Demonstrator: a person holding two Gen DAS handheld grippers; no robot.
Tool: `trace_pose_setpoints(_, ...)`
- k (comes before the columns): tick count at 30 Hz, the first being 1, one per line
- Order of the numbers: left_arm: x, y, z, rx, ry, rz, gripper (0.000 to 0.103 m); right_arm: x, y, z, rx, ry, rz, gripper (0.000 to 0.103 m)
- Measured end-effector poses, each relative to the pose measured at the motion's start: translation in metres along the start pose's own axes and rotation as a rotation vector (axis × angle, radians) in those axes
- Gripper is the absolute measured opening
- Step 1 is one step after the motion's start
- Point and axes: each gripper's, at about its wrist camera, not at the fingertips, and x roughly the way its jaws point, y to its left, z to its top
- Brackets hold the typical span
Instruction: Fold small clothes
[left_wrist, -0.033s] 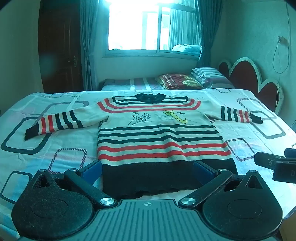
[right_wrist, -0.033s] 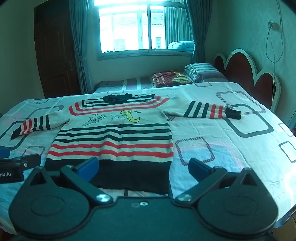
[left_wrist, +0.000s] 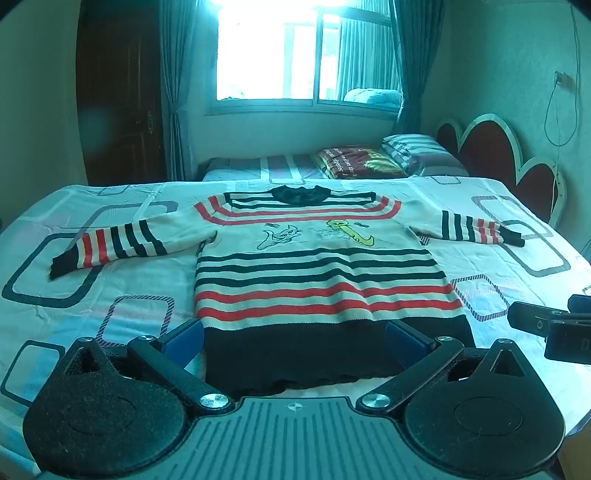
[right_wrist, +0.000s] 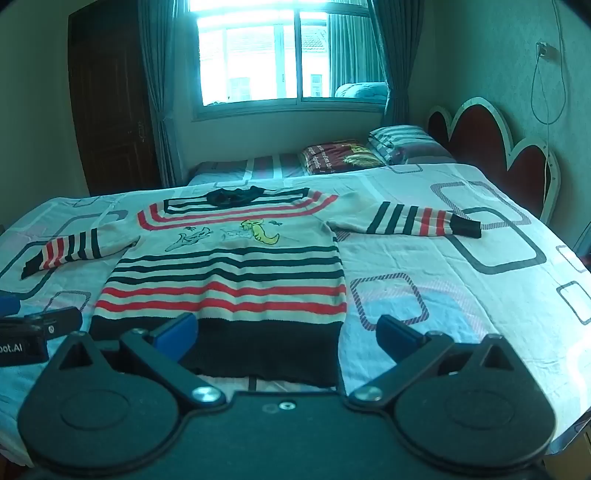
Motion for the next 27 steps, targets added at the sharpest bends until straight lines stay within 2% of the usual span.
trace_pose_setpoints(9,-0.002,0.01,0.0,-0.002,0.003,0.002,0.103,0.003,-0.005,0.001,0.001,0.011,0.006,0.102)
trace_pose_setpoints(27,0.0,0.002,-0.001,0.008,0.007,0.007,0.103,0.001,0.0,0.0,0.002,0.003,0.007,0.102)
